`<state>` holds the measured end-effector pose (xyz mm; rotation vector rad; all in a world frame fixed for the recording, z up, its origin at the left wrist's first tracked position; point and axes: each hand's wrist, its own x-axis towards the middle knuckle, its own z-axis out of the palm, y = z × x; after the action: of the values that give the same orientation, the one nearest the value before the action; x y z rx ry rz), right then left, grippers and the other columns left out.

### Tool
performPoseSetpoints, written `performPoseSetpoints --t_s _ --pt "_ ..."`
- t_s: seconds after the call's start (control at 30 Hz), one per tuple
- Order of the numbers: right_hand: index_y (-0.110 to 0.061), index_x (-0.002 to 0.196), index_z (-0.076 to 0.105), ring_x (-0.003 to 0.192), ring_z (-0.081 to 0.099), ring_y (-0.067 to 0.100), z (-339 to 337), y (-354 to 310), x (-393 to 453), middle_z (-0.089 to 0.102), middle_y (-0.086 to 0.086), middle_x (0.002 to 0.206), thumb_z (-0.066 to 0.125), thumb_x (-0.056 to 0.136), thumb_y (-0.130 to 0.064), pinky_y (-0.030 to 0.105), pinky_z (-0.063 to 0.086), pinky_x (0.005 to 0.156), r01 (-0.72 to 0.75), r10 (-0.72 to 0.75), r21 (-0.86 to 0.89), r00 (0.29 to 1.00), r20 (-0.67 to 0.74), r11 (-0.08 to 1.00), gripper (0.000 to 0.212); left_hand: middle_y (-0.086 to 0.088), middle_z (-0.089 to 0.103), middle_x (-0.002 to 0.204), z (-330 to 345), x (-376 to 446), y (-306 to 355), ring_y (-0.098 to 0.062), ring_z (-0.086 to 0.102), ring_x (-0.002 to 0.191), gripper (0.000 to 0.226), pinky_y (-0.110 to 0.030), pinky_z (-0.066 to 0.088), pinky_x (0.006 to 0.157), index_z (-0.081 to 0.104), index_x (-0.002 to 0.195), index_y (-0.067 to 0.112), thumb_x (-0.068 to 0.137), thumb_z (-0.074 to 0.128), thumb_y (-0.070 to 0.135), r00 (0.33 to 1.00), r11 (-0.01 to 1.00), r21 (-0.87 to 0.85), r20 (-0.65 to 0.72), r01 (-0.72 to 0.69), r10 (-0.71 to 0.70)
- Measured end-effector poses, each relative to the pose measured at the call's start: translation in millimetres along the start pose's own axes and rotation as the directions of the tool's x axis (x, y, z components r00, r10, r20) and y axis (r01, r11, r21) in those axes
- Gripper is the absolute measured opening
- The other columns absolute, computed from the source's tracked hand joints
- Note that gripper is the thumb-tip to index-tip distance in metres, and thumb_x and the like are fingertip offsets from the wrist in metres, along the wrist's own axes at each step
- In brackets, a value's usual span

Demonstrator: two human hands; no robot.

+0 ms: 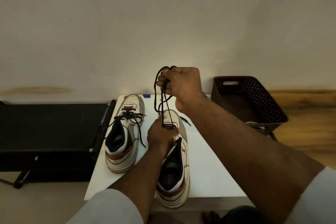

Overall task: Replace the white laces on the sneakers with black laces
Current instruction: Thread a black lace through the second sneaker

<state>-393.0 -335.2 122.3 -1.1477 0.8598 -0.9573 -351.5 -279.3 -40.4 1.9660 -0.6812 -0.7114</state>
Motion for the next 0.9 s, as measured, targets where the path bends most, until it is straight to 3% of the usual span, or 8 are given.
performPoseSetpoints --t_s 0.13,0.33,0.43,0.5,0.57,0.67,0.77,0.9 --pt "-0.002 0.064 0.061 0.062 0.061 0.026 21.0 2.5 -0.2 0.060 0.018 0.070 0.062 0.086 0.003 0.026 0.051 0.054 0.014 -0.014 0.003 1.000 0.027 1.000 0.023 -0.004 0.064 0.123 0.3 0.0 0.8 -0.027 0.058 0.115 0.069 -0.033 0.045 0.093 0.050 0.133 0.022 0.072 0.077 0.041 1.000 0.975 0.221 -0.001 0.002 -0.002" --pt "-0.005 0.074 0.068 0.068 0.067 0.024 6.3 6.9 10.1 0.068 0.012 0.075 0.062 0.089 -0.004 0.032 0.054 0.063 0.023 -0.020 -0.048 0.998 0.060 0.999 0.016 -0.010 0.039 0.145 -4.2 8.2 5.7 -0.033 0.044 0.130 0.084 -0.048 0.040 0.104 0.026 0.148 0.020 0.082 0.064 0.055 0.986 0.892 0.451 0.162 -0.039 -0.039" --pt "-0.004 0.081 0.069 0.076 0.068 0.023 -5.8 4.0 19.7 0.069 0.012 0.083 0.062 0.090 -0.006 0.030 0.056 0.069 0.034 -0.033 -0.027 0.999 0.024 0.999 0.011 -0.002 0.061 0.117 -18.9 5.8 12.5 -0.018 0.060 0.105 0.046 -0.033 0.046 0.095 0.057 0.123 0.019 0.085 0.068 0.042 0.995 0.978 0.189 0.074 -0.084 0.071" --pt "-0.005 0.089 0.071 0.090 0.066 0.021 -15.4 8.5 22.4 0.069 0.008 0.091 0.065 0.089 -0.011 0.036 0.053 0.087 0.004 -0.001 -0.050 0.998 0.057 0.999 0.008 0.005 0.068 0.093 -30.2 -1.2 11.7 -0.009 0.061 0.084 0.019 -0.017 0.044 0.078 0.071 0.101 0.012 0.083 0.074 0.020 0.990 0.992 0.026 -0.064 -0.125 0.126" --pt "-0.008 0.112 0.067 0.110 0.058 0.016 -31.2 21.6 20.1 0.067 0.001 0.110 0.071 0.085 -0.017 0.039 0.040 0.105 -0.082 0.097 -0.110 0.986 0.138 0.991 0.028 -0.003 0.073 0.088 -34.6 -6.7 5.6 -0.014 0.065 0.082 0.011 -0.014 0.044 0.072 0.076 0.091 0.007 0.081 0.074 0.010 0.980 0.986 0.010 -0.103 -0.169 0.169" --pt "-0.013 0.141 0.045 0.121 0.052 0.017 -57.0 57.3 3.7 0.056 0.003 0.131 0.075 0.081 -0.016 0.035 0.037 0.104 -0.193 0.234 -0.289 0.966 0.114 0.938 0.066 -0.004 0.073 0.083 -31.4 -9.8 2.6 -0.019 0.068 0.083 0.010 -0.020 0.044 0.075 0.078 0.089 0.008 0.081 0.072 0.007 0.975 0.985 -0.011 -0.140 -0.175 0.171" --pt "-0.006 0.126 0.060 0.096 0.065 0.014 -73.4 99.6 -19.4 0.069 0.006 0.107 0.072 0.082 -0.007 0.022 0.049 0.085 -0.207 0.233 -0.381 0.972 0.022 0.901 0.046 0.002 0.069 0.080 -28.4 -10.2 2.8 -0.017 0.066 0.081 0.017 -0.021 0.046 0.073 0.075 0.095 0.012 0.080 0.073 0.006 0.970 0.987 -0.013 -0.187 -0.162 0.157" --pt "-0.012 0.088 0.076 0.080 0.069 0.012 -70.0 107.6 -28.0 0.074 0.001 0.081 0.075 0.081 -0.017 0.026 0.054 0.076 -0.147 0.164 -0.448 0.986 -0.002 0.882 0.008 0.012 0.063 0.082 -38.0 -12.6 6.8 -0.002 0.059 0.075 0.036 -0.016 0.045 0.066 0.068 0.111 0.017 0.077 0.078 0.011 0.996 0.995 -0.056 -0.037 -0.082 0.080"
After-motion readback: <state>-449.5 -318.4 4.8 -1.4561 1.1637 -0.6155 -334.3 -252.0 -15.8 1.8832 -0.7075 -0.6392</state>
